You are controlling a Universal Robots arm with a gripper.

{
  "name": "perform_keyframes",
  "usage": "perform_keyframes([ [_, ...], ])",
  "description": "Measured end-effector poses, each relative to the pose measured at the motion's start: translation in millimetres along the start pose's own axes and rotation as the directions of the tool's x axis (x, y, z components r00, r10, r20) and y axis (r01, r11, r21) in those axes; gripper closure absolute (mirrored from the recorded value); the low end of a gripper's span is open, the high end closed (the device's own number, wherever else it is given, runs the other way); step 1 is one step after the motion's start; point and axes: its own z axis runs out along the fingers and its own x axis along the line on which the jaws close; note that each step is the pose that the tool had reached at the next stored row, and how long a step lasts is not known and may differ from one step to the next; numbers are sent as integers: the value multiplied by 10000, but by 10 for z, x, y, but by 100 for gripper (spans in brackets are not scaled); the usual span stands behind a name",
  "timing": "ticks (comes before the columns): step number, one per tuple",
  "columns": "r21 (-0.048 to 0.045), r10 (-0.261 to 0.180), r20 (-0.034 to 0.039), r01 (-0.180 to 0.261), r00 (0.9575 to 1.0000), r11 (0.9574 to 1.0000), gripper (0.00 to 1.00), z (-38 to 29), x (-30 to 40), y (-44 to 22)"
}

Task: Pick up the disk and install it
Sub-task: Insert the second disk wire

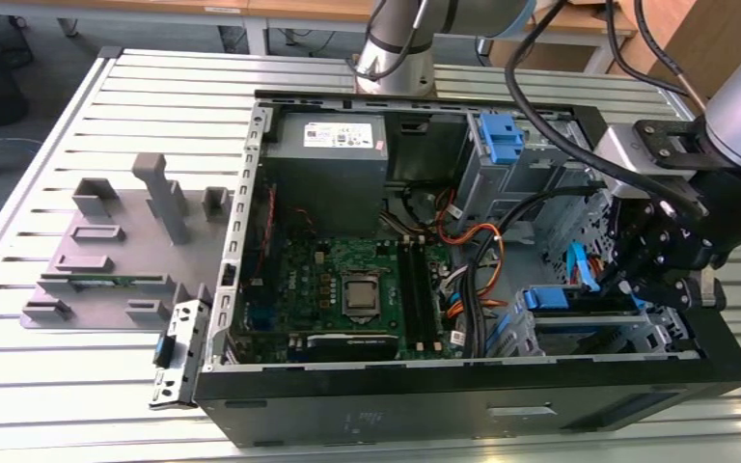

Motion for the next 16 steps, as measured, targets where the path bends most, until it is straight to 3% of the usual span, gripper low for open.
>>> perform_keyframes([
  [4, 0, 0, 14, 0, 10000, 10000, 82, 10, 0, 0],
  [5, 0, 0, 10, 0, 10000, 10000, 76, 8, 0, 0],
  [9, 0, 0, -5, 0, 10000, 10000, 76, -13, 0, 0],
  [16, 0, 0, -3, 0, 10000, 10000, 76, -230, -5, -3],
])
